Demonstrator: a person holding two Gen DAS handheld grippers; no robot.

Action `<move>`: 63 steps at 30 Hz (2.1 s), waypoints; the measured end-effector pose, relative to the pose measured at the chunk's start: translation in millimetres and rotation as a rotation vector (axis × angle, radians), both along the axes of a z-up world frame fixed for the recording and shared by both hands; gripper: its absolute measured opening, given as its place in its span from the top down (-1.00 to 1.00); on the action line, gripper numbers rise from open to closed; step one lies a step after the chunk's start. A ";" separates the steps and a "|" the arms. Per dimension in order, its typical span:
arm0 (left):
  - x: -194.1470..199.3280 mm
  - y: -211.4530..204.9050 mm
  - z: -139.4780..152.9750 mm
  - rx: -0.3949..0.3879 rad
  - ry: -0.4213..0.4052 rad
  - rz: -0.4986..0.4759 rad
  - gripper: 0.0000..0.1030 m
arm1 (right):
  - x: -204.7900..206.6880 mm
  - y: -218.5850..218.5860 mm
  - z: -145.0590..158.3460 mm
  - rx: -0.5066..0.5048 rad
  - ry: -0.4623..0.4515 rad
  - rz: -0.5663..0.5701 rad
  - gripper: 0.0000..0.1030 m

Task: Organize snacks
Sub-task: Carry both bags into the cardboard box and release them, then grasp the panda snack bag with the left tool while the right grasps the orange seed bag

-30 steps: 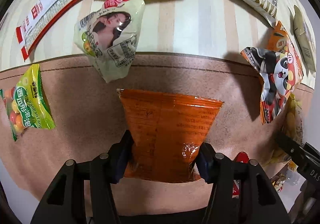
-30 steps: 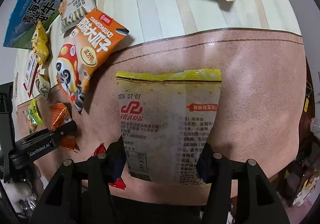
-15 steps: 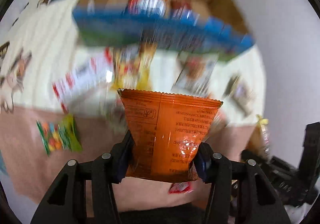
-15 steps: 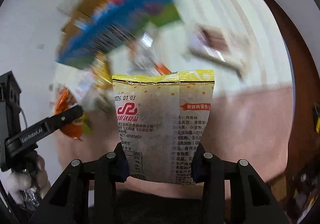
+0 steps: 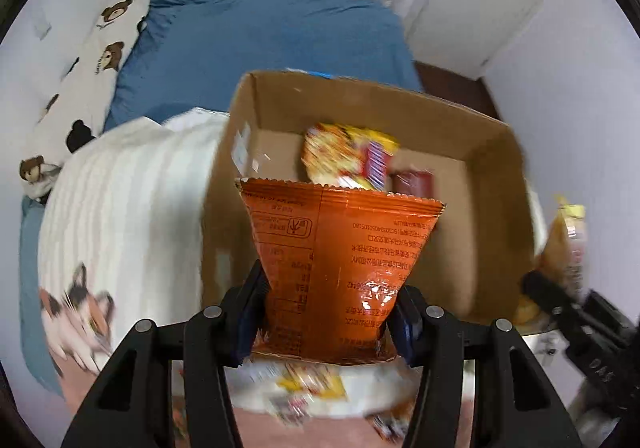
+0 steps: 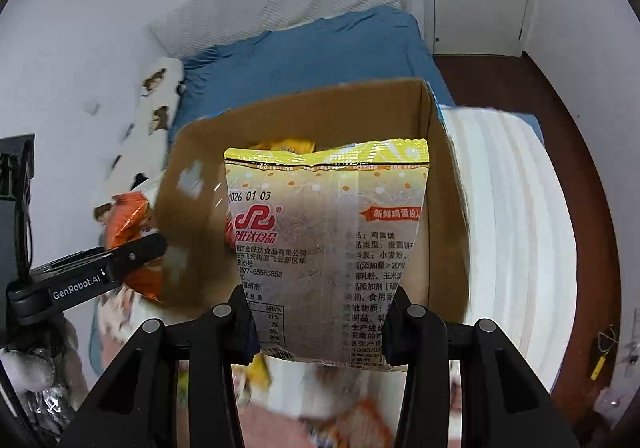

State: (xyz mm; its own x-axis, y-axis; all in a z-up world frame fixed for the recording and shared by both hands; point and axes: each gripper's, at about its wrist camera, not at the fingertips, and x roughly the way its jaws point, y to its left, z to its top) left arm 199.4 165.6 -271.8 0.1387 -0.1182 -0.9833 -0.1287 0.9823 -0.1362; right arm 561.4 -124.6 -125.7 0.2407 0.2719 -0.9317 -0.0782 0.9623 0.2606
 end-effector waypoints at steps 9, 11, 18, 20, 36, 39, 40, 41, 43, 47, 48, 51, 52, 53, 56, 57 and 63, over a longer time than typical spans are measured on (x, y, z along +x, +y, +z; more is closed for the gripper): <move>83.7 16.3 -86.1 0.098 0.160 -0.009 -0.01 | 105.2 9.0 -74.9 -0.119 0.124 -0.017 0.10; 91.9 16.7 -97.6 0.111 0.179 -0.018 -0.01 | 111.4 10.9 -90.0 -0.138 0.146 -0.011 0.07; 109.9 20.4 -106.8 0.051 0.181 0.002 -0.46 | 128.9 5.0 -114.5 -0.185 0.159 -0.016 -0.79; 110.7 17.3 -105.3 0.043 0.177 -0.006 -0.60 | 126.5 4.7 -117.8 -0.186 0.161 -0.010 -0.82; 43.3 -6.2 -29.7 -0.037 -0.009 -0.046 -0.68 | 44.4 3.3 -51.8 -0.066 0.045 -0.031 -0.90; 12.2 -9.0 -2.4 -0.041 -0.072 -0.043 -0.68 | 19.1 3.4 -32.0 -0.040 0.017 -0.028 -0.91; 0.5 -8.9 5.3 -0.045 -0.085 -0.039 -0.68 | 9.1 3.4 -25.9 -0.025 0.011 -0.029 -0.91; -8.9 -8.4 11.1 -0.049 -0.093 -0.039 -0.68 | 1.0 5.5 -21.3 -0.011 0.006 -0.030 -0.91; -28.2 -8.8 19.8 -0.043 -0.111 -0.040 -0.68 | -20.4 5.1 -13.8 0.014 -0.002 -0.042 -0.91; -73.8 -8.1 25.5 -0.018 -0.114 -0.027 -0.68 | -65.2 -4.5 -4.1 0.059 -0.002 -0.089 -0.91; -85.1 -7.9 23.0 -0.012 -0.107 -0.025 -0.68 | -80.9 -8.8 -7.1 0.073 0.009 -0.117 -0.91; -117.4 -8.7 6.4 0.008 -0.063 -0.017 -0.67 | -119.1 -23.4 -31.0 0.127 0.079 -0.208 -0.91; -127.6 -8.5 -3.3 0.002 -0.036 -0.011 -0.67 | -130.4 -27.7 -40.8 0.141 0.105 -0.238 -0.91; -134.6 -9.0 -11.4 0.003 -0.015 -0.011 -0.67 | -142.1 -31.7 -54.0 0.156 0.140 -0.267 -0.92; -151.3 -10.1 -40.0 0.001 0.060 0.004 -0.67 | -176.3 -40.8 -102.2 0.179 0.264 -0.346 -0.91; -155.0 -11.1 -48.6 -0.001 0.077 0.006 -0.67 | -189.2 -42.3 -120.0 0.177 0.303 -0.368 -0.92; -153.0 -24.2 -83.4 -0.002 0.145 -0.015 -0.67 | -212.4 -46.2 -172.2 0.188 0.414 -0.483 -0.91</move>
State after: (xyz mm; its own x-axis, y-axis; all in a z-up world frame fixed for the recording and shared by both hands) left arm 46.3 141.4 -355.2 -0.0070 -0.1211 -0.9926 -0.1322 0.9840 -0.1191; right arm 349.0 -170.8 -297.9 0.0088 0.3900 -0.9208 0.4930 0.7994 0.3433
